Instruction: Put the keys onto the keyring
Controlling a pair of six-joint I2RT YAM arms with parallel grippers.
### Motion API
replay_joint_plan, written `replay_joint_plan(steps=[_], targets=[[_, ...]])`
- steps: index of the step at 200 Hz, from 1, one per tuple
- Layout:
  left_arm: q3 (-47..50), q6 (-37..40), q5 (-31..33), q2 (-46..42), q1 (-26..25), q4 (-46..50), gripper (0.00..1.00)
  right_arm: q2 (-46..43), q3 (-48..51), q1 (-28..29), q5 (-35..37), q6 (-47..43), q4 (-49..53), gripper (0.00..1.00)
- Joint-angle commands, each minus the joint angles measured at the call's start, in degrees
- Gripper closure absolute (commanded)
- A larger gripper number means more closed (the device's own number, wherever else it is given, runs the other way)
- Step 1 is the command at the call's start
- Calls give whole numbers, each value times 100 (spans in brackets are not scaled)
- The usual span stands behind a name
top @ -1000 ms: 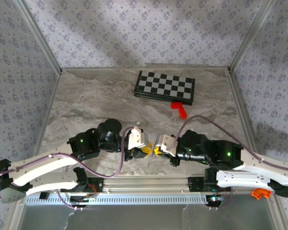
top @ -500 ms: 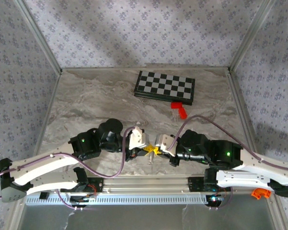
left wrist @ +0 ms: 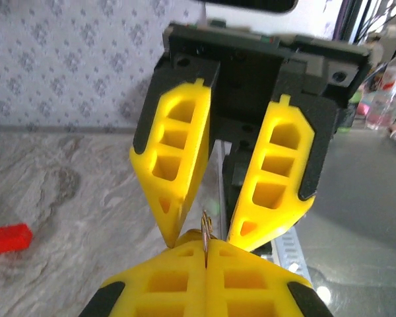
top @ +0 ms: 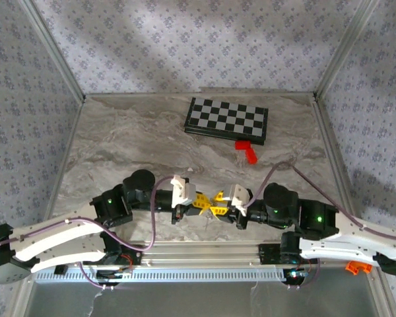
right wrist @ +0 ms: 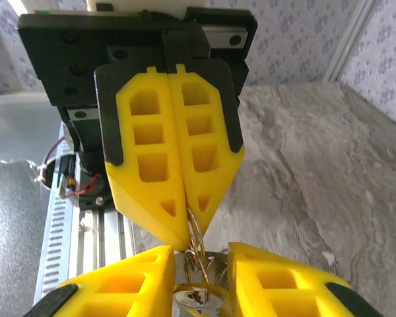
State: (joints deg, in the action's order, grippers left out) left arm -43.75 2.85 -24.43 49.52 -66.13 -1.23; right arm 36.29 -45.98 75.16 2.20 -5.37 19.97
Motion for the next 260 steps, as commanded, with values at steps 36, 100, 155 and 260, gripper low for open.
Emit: replay_joint_plan(steps=[36,100,155,260], targets=[[236,-422,-351,-270,-49,-1471,100,-285,225,34,-243,115,-801,72],[340,-557,-423,-218,-50,-1739,100,-325,302,33,-459,84,-946,77],[365,-570,-483,-188,-47,-1736,100,-342,356,34,-413,80,-989,85],[-322,10,-287,-162,-48,105,94,-273,148,19,-135,20,-500,100]])
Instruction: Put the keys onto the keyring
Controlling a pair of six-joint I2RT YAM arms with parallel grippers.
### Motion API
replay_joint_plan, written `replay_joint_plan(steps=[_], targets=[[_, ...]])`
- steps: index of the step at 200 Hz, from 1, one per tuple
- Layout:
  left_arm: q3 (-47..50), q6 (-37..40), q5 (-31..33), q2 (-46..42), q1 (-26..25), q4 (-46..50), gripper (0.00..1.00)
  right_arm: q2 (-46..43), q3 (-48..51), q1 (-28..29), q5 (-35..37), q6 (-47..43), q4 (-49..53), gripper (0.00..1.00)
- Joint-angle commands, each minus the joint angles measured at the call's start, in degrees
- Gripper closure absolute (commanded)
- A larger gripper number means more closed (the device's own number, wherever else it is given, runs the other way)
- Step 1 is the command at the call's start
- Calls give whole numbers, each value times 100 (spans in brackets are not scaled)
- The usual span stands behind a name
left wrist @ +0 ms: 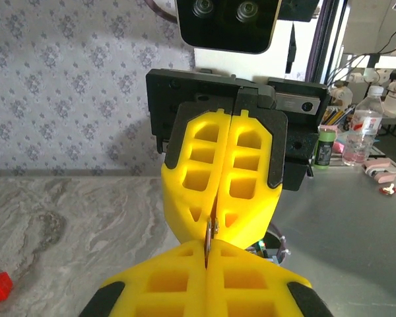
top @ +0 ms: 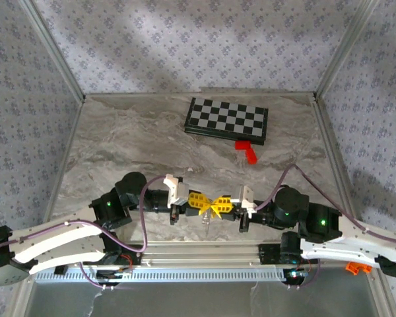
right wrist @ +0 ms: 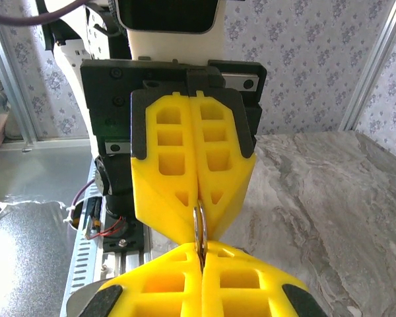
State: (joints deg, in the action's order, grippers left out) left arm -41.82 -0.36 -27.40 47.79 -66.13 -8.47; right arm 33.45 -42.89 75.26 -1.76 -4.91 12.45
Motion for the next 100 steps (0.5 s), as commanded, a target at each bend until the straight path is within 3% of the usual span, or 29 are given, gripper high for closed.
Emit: replay_joint_plan(steps=[1,19,55,100], targets=[[-530,346,26,15,-49,877,93,16,-168,7,271,-27,272,100],[-857,608,303,74,-44,1672,82,103,-329,26,485,-104,608,100],[-1448,1070,753,290,-65,2984,77,306,-612,74,764,-238,1061,100],[-1767,1366,815,515,-101,3432,69,460,-747,102,861,-335,1204,100]])
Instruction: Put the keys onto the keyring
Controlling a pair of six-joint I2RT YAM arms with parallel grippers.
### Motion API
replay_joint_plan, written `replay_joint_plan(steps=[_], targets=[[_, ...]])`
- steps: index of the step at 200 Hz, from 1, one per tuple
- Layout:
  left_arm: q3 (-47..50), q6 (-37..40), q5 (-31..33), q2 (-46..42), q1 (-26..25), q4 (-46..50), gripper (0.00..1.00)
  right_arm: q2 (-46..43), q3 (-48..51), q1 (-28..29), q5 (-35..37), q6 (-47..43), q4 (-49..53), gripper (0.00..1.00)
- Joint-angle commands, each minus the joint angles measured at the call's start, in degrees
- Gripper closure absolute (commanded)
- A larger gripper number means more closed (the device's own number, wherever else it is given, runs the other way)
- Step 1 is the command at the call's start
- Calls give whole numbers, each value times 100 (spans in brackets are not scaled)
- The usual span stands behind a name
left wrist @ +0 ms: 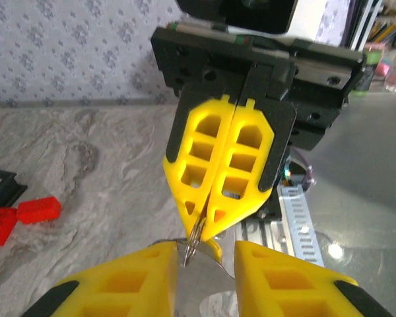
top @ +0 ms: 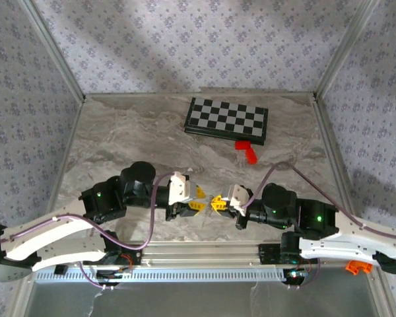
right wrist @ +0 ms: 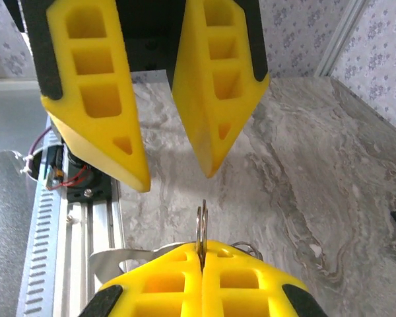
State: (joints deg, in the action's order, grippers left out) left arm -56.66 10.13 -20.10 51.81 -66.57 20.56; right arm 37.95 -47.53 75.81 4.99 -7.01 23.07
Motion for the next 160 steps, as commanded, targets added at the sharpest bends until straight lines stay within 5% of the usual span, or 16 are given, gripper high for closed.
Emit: replay_joint_plan(steps=[1,70,104,129,160], targets=[[-292,320,85,120,-62,533,69,14,-283,48,181,-126,139,100],[-371,534,138,450,-136,296,71,107,-279,72,124,-108,174,100],[-330,543,171,497,-163,181,81,81,-224,96,118,-91,169,100],[-282,512,199,505,-188,46,100,60,-231,118,116,-82,204,100],[-164,457,150,365,-200,-245,100,-37,-223,126,121,-47,246,100]])
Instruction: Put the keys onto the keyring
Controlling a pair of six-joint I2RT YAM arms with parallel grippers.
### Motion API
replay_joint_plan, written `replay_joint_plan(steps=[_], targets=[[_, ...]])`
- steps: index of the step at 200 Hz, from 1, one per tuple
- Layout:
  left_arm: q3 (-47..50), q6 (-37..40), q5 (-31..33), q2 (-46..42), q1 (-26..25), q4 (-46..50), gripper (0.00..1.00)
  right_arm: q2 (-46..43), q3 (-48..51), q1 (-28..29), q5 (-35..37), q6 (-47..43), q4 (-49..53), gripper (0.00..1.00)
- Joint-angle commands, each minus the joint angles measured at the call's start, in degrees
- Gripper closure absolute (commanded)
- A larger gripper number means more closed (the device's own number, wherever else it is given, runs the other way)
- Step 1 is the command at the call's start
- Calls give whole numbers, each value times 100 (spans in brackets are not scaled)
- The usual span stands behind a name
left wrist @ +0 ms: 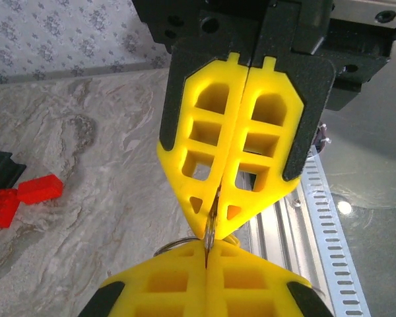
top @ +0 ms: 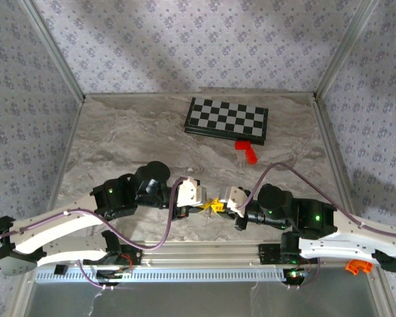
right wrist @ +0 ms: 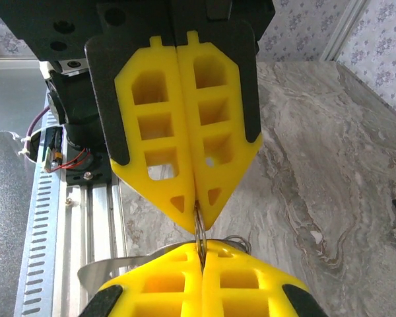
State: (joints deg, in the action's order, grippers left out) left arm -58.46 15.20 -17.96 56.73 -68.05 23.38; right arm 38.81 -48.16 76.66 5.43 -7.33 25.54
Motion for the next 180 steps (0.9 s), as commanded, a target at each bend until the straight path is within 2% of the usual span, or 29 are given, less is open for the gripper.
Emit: replay_joint_plan(steps=[1,17,49,80,120,180], targets=[[21,-55,-66,-136,-46,-545,100,-129,-155,41,74,-9,-3,100],[206,-155,-174,-346,-50,-928,100,-197,-121,49,35,12,-33,100],[732,-609,-516,-665,-56,-2206,100,-393,38,49,-159,17,-350,85],[1303,-1112,-698,-748,-58,-3545,100,-608,79,50,-278,-14,-571,81],[1607,-1483,-857,-687,-51,-4322,100,-842,217,48,-446,26,-741,79],[1636,-1612,-971,-568,-58,-4570,100,-936,252,49,-363,70,-729,76]])
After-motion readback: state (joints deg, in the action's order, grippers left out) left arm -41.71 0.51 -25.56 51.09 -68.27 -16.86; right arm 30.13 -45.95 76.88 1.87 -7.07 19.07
